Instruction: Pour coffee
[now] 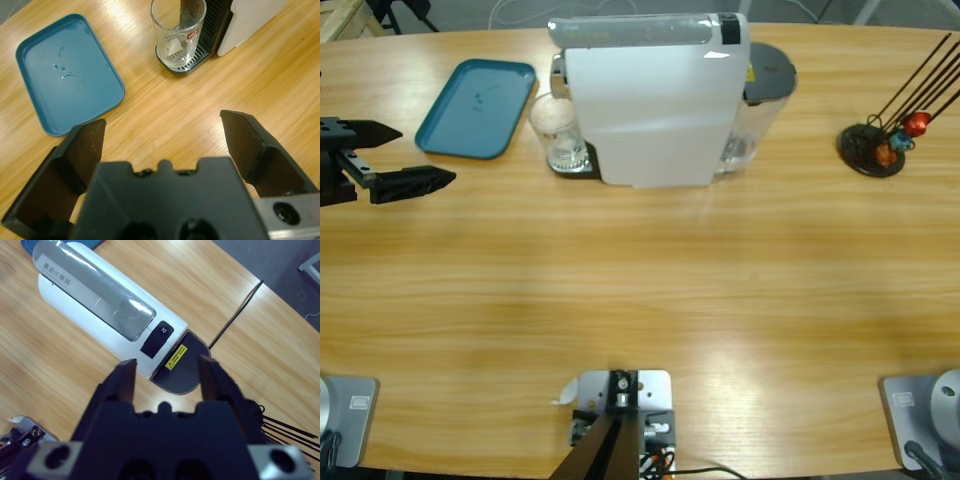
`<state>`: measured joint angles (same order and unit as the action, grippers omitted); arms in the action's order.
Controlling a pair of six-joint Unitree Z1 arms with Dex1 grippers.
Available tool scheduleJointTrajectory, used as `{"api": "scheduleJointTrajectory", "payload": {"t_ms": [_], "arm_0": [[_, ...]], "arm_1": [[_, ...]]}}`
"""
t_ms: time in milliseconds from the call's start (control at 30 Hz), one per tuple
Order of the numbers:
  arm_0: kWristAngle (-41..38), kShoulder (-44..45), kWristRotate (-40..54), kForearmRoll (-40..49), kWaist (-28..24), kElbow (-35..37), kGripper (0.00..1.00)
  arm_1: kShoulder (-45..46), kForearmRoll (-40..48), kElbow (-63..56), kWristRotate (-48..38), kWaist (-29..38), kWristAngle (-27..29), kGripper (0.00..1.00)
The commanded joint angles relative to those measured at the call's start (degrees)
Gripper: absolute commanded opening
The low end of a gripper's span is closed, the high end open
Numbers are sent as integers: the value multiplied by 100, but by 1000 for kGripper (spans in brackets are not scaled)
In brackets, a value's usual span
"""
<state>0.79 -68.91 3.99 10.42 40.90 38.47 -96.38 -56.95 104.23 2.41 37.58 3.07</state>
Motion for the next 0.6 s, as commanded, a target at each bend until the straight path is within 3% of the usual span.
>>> {"api": "scheduleJointTrajectory", "payload": {"t_ms": [33, 67, 133, 167, 367, 600], "arm_0": [[27, -132, -74, 39, 49, -76, 1000], [23, -139, -74, 34, 49, -76, 1000], [9, -153, -74, 25, 49, -67, 1000], [-3, -158, -74, 25, 49, -67, 998], [-26, -158, -81, 29, 49, -67, 996], [-35, -158, -83, 25, 49, -67, 996]], "arm_1": [[-44, -180, 91, 23, 56, -65, 872], [-93, -219, 135, 27, 56, -67, 717], [-314, -416, 291, 69, 56, -74, 215], [-487, -551, 444, 127, 56, -88, 16], [-1341, -660, 1080, 287, 74, 248, 0], [-1594, -660, 1302, 267, 72, 297, 0]]}}
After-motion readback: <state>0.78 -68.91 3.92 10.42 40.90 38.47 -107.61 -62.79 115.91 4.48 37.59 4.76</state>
